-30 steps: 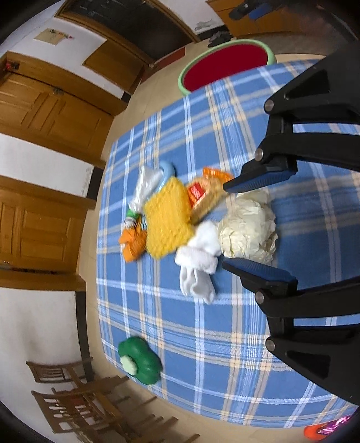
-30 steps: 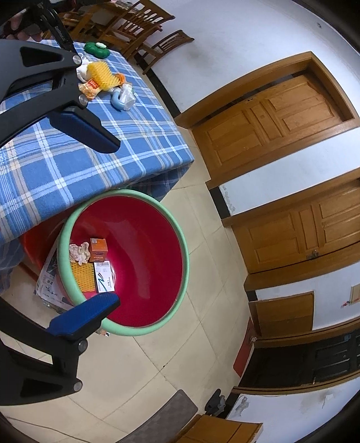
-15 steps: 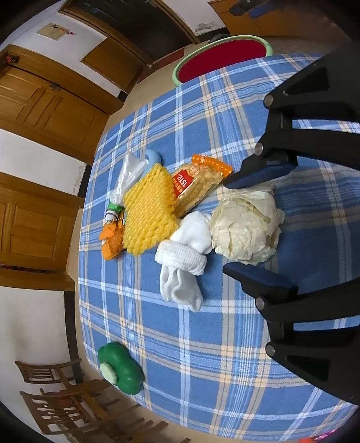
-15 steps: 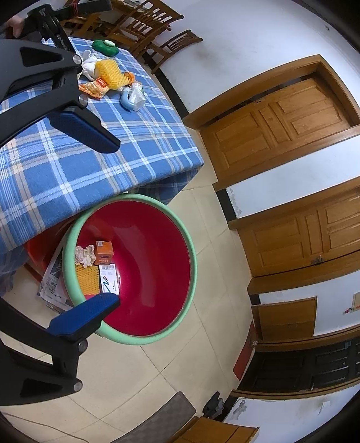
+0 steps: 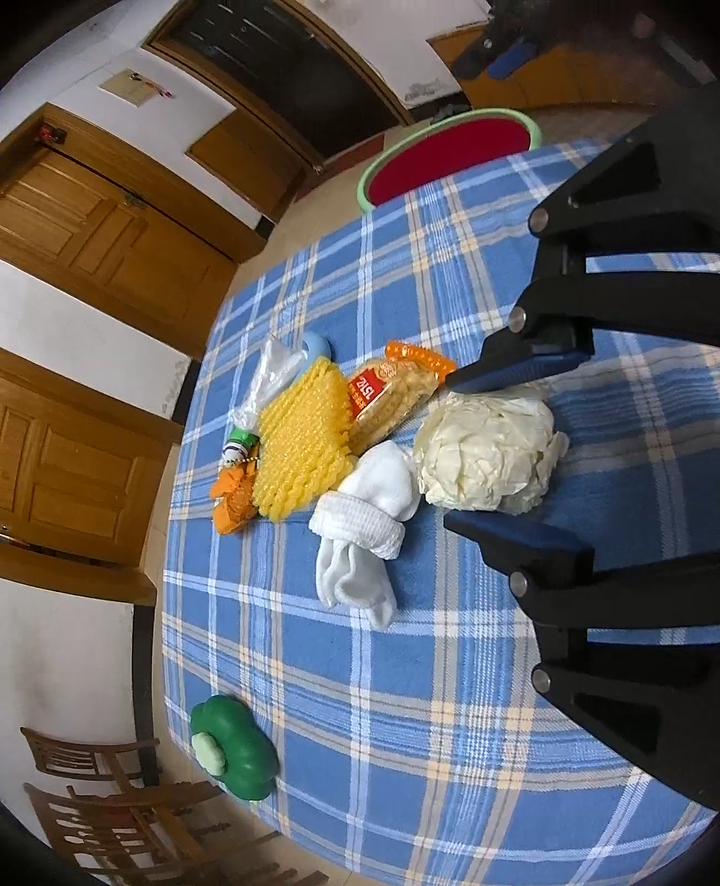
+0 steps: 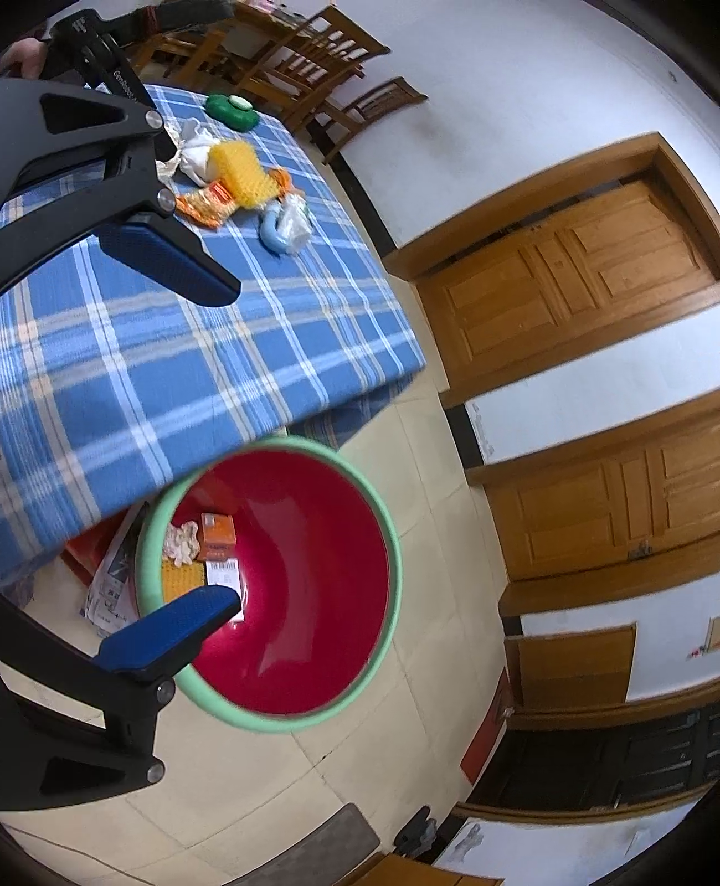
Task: Collect trash
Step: 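Grasp the crumpled cream paper ball with the left tool, then grasp the yellow foam net with the right tool while the left tool holds the paper ball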
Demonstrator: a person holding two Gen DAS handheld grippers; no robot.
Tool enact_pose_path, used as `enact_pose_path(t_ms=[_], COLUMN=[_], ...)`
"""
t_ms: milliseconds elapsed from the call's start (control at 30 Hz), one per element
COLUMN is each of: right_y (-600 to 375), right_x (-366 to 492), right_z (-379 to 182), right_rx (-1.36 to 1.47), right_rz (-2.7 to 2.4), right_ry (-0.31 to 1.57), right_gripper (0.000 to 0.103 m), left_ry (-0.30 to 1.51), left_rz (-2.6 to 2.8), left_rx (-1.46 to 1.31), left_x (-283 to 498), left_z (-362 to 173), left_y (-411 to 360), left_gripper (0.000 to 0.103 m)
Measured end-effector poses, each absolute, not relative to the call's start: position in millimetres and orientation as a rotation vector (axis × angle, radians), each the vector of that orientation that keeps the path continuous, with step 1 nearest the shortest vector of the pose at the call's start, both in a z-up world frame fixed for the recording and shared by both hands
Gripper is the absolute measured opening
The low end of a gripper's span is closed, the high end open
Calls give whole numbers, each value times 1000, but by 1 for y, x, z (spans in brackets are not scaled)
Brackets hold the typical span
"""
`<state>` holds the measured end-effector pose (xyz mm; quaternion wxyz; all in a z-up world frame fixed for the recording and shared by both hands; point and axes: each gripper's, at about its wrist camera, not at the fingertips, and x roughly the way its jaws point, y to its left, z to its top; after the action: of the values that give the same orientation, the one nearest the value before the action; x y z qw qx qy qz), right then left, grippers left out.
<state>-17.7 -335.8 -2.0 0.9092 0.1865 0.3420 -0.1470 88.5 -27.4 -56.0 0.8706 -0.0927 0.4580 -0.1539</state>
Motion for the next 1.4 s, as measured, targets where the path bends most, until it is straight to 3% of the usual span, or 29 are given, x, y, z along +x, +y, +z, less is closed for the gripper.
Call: enact_pose_path(t_ms=[500,1167,1400], right_y=[-251,-169,-164], right_x=[42,156,173], right_z=[0,-43,-61], right_rx=[288,263,285], right_rz=[-89,77,108], right_ry=[764,874,917], right_gripper=[103,102,73], left_ry=[822,814,835], left_rz=[-213,-24,-26], left_rx=[-221,-264,-285], left_x=[83,103,108], left_z=[-17,-42,-52], left_y=[35,101,104], left_gripper=[43,43,43])
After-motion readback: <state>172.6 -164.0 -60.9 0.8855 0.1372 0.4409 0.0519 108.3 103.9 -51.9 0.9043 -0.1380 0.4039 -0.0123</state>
